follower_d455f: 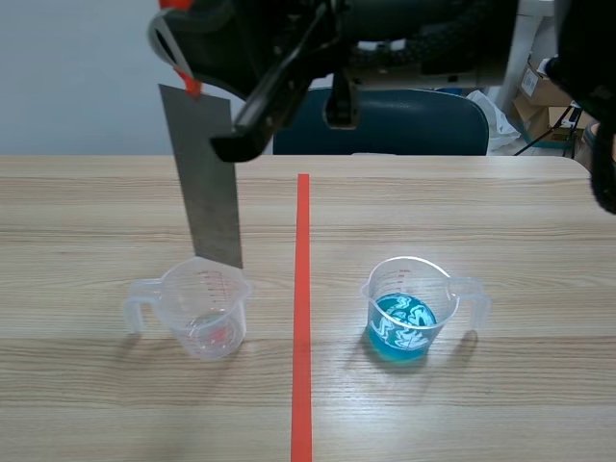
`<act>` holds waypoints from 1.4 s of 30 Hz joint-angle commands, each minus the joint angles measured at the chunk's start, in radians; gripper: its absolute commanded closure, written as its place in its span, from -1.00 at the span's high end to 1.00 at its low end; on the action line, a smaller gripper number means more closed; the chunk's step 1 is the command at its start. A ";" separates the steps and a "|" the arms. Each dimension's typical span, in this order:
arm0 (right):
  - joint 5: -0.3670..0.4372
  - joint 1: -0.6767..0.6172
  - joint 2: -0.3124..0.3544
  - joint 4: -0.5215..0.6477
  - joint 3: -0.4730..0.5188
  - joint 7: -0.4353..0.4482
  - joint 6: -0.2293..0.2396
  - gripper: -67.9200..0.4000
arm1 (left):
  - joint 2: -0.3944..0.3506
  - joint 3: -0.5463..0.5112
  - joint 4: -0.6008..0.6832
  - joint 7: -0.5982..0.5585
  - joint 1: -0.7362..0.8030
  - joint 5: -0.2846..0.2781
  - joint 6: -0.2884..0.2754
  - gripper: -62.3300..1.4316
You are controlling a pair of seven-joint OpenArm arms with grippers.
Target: Do the redox reaction experiment
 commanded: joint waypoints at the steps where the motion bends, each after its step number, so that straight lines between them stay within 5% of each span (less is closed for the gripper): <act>1: 0.008 -0.017 0.030 0.019 0.035 0.028 0.001 -0.96 | 0.003 -0.010 0.008 -0.020 -0.006 -0.013 0.002 1.00; 28: 0.082 -0.364 0.534 0.049 0.409 0.296 0.172 -0.96 | 0.003 -0.010 0.008 -0.018 -0.006 -0.013 0.002 1.00; 42: 0.080 -0.497 0.571 0.019 0.621 0.328 0.301 -0.96 | 0.003 -0.010 0.008 -0.018 -0.006 -0.006 0.002 1.00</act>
